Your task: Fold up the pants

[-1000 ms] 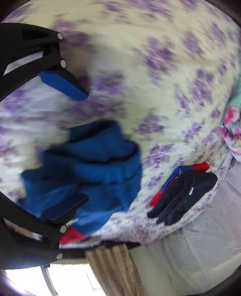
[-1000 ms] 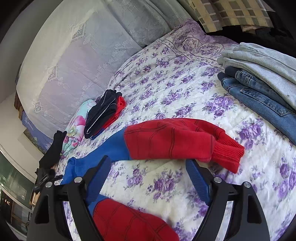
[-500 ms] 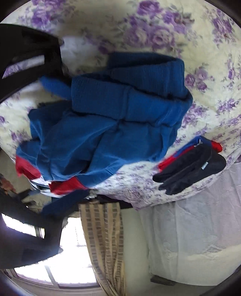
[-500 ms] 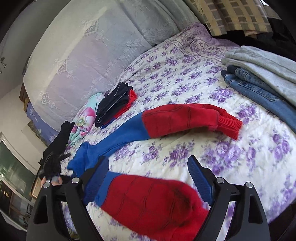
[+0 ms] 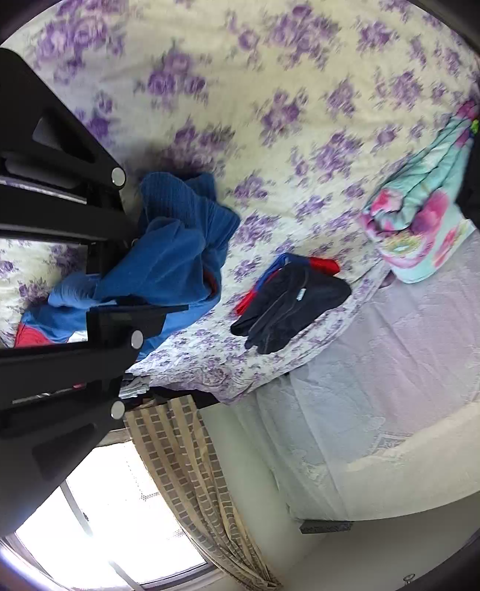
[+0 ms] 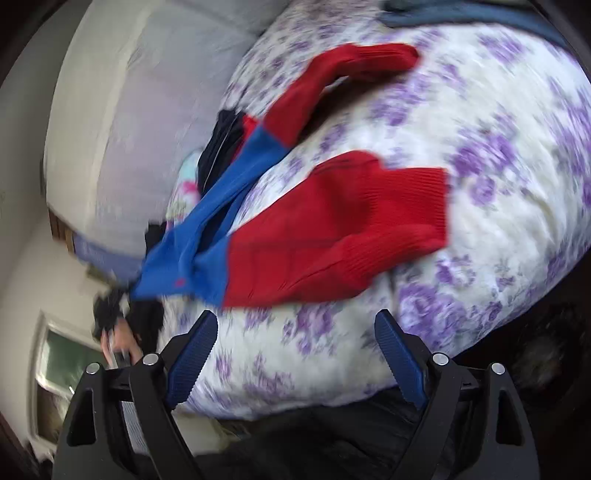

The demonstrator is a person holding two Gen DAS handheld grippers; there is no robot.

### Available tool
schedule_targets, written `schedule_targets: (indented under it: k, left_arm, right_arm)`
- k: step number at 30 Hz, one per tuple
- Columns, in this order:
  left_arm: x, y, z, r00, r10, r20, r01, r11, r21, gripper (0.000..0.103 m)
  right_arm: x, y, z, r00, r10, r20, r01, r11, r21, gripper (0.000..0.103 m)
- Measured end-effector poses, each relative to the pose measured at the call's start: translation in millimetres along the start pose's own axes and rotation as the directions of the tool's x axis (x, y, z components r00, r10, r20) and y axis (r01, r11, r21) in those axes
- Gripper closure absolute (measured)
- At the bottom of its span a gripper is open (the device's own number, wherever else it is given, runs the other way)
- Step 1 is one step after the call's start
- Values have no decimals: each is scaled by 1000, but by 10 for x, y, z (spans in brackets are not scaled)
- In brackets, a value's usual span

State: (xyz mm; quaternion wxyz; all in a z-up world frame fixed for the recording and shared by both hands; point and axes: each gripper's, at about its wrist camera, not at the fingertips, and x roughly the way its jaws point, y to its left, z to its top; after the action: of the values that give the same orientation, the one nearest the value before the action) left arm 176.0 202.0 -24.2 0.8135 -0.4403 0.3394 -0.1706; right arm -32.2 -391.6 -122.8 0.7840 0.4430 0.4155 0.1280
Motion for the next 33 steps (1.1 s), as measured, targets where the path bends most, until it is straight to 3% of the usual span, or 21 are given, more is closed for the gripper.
schedule_targets:
  k: [4, 6, 7, 9, 12, 16, 19, 21, 25, 27, 28, 29, 30, 31, 33]
  left_arm:
    - [-352, 129, 66, 999, 22, 40, -22, 1000, 5, 96]
    - [-462, 247, 89, 998, 45, 41, -45, 999, -5, 96]
    - [-480, 294, 105, 998, 51, 36, -51, 999, -16, 96]
    - [-527, 390, 114, 997, 71, 35, -70, 997, -25, 96]
    - [-651, 424, 38, 996, 82, 31, -81, 997, -12, 96]
    - [-903, 450, -288, 994, 112, -4, -112, 993, 30, 96]
    - [-1025, 541, -666, 985, 156, -69, -151, 986, 69, 96]
    - [-995, 703, -937, 969, 208, -136, -200, 977, 72, 96]
    - [-954, 1191, -1292, 946, 231, -226, -247, 968, -48, 96]
    - [-1001, 1394, -1343, 964, 163, -212, -195, 971, -140, 96]
    - [-1012, 1429, -1343, 968, 145, -206, -179, 971, -157, 96]
    - [-1016, 1425, -1331, 969, 147, -200, -177, 973, -146, 96]
    - [-1009, 1395, -1318, 967, 164, -194, -189, 975, -118, 96]
    - [-1000, 1365, -1312, 964, 182, -193, -202, 975, -92, 96]
    - [-978, 1316, -1292, 958, 213, -193, -224, 974, -41, 96]
  right_arm:
    - [139, -243, 184, 992, 116, 50, -123, 979, 161, 15]
    - [169, -151, 315, 989, 118, 85, -126, 988, 90, 46]
    - [206, -116, 401, 991, 102, 82, -107, 992, 61, 71]
    - [310, -132, 618, 992, 106, 66, -112, 990, 85, 81]
    - [260, 30, 881, 987, 136, 90, -140, 989, 41, 86]
    - [-96, 181, 1092, 984, 119, 132, -113, 992, -53, 87]
    - [-272, -136, 1135, 990, 20, 136, -19, 1000, -6, 87]
    - [-277, -407, 1108, 991, -36, 131, 31, 999, 36, 87]
    - [-233, -757, 1007, 993, -50, 110, 39, 993, 108, 87]
    - [-228, -744, 995, 992, -55, 110, 44, 994, 99, 83]
    - [-246, -683, 1008, 991, -68, 115, 61, 996, 71, 74]
    - [-260, -618, 997, 991, -70, 113, 65, 997, 42, 53]
    - [-261, -532, 987, 993, -65, 103, 64, 998, 12, 43]
    - [-268, -461, 964, 994, -63, 89, 64, 998, -13, 37]
    - [-298, -410, 872, 996, -68, 66, 70, 997, -29, 37]
